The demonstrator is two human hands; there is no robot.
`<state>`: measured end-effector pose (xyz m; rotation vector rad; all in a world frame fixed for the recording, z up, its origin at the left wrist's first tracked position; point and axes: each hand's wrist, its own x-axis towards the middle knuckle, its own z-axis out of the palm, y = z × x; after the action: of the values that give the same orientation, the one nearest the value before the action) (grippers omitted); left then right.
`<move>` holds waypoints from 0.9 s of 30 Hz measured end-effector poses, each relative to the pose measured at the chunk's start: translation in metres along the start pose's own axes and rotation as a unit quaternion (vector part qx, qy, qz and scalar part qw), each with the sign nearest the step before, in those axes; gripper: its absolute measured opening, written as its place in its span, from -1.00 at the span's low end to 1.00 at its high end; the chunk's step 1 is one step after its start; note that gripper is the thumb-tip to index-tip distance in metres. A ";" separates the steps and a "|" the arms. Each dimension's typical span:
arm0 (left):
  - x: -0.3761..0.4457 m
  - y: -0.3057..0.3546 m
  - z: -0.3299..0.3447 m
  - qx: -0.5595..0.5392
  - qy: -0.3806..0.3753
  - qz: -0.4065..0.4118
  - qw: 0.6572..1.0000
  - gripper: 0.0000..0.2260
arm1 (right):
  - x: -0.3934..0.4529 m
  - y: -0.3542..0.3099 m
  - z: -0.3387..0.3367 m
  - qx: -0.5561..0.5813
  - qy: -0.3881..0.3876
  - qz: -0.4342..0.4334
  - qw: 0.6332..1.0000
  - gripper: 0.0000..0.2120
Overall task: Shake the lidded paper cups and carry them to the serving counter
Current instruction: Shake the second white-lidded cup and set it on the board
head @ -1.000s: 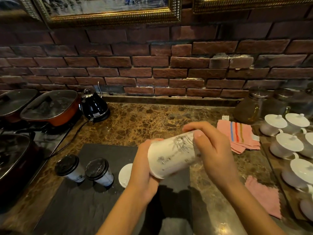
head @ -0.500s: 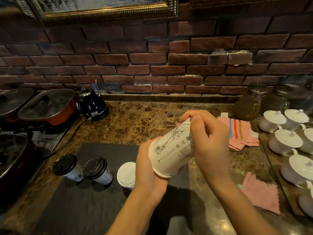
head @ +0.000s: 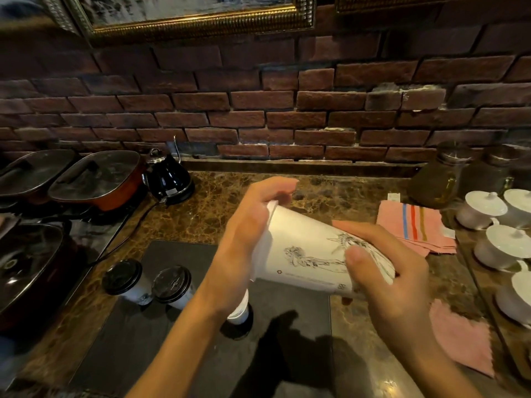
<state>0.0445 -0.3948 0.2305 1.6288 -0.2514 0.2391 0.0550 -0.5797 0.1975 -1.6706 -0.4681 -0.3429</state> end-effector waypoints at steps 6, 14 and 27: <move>-0.002 0.003 0.009 0.033 -0.044 0.005 0.998 -0.64 | -0.003 0.005 0.003 0.035 0.077 0.040 0.996 -0.70; 0.009 0.008 -0.006 0.033 -0.022 -0.019 0.999 -0.64 | -0.002 -0.012 0.016 0.039 0.088 -0.008 0.995 -0.75; 0.032 -0.008 -0.030 0.166 -0.062 -0.059 0.982 -0.66 | -0.001 0.013 0.040 0.222 0.116 0.211 0.945 -0.76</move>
<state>0.0777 -0.3648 0.2346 1.9869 -0.2173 0.0911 0.0588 -0.5420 0.1792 -1.2266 0.0021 -0.1003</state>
